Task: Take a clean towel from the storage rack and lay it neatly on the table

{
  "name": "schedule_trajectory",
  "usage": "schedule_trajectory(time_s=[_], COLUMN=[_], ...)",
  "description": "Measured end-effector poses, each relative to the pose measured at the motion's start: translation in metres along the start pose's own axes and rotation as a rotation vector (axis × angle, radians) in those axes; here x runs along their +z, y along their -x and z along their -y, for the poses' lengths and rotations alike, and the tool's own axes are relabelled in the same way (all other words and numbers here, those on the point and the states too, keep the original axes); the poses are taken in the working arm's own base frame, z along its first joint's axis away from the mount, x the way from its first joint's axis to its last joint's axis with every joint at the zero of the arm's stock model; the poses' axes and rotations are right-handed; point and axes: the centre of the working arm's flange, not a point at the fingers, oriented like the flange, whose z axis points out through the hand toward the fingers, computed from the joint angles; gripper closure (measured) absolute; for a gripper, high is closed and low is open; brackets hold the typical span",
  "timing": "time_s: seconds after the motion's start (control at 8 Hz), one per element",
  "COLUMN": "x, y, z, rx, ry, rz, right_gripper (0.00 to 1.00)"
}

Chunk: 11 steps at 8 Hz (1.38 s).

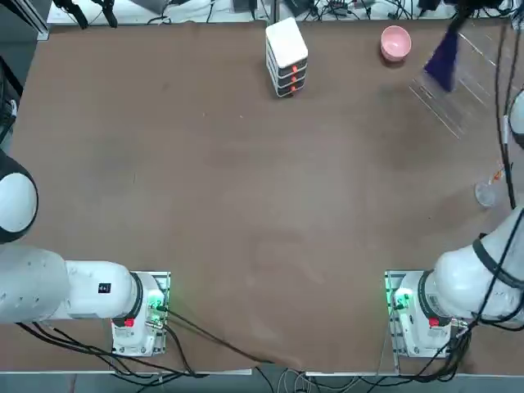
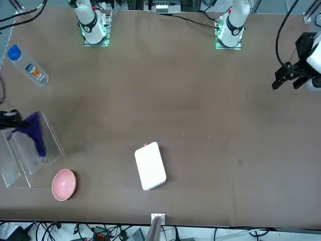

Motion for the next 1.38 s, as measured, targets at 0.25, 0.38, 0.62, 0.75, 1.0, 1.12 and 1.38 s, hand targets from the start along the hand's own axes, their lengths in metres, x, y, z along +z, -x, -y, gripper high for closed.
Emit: schedule_trajectory(time_s=[0.25,0.38,0.62,0.75,1.0,1.12,1.38], x=[0.024,0.039,0.064,0.077,0.097,0.106,0.146], y=[-0.007,-0.008,-0.009,-0.008,-0.006,-0.006,-0.002], z=[0.069,0.094,0.154,0.189,0.239,0.252,0.246], rx=[0.068,0.089,0.115,0.111,0.115,0.138,0.209], ry=[-0.085,-0.126,-0.154,-0.148,-0.172,-0.195,-0.237], rz=[0.057,0.088,0.153,0.18,0.194,0.196,0.223], right_gripper=[0.97,0.97,0.97,0.97,0.97,0.97,0.97])
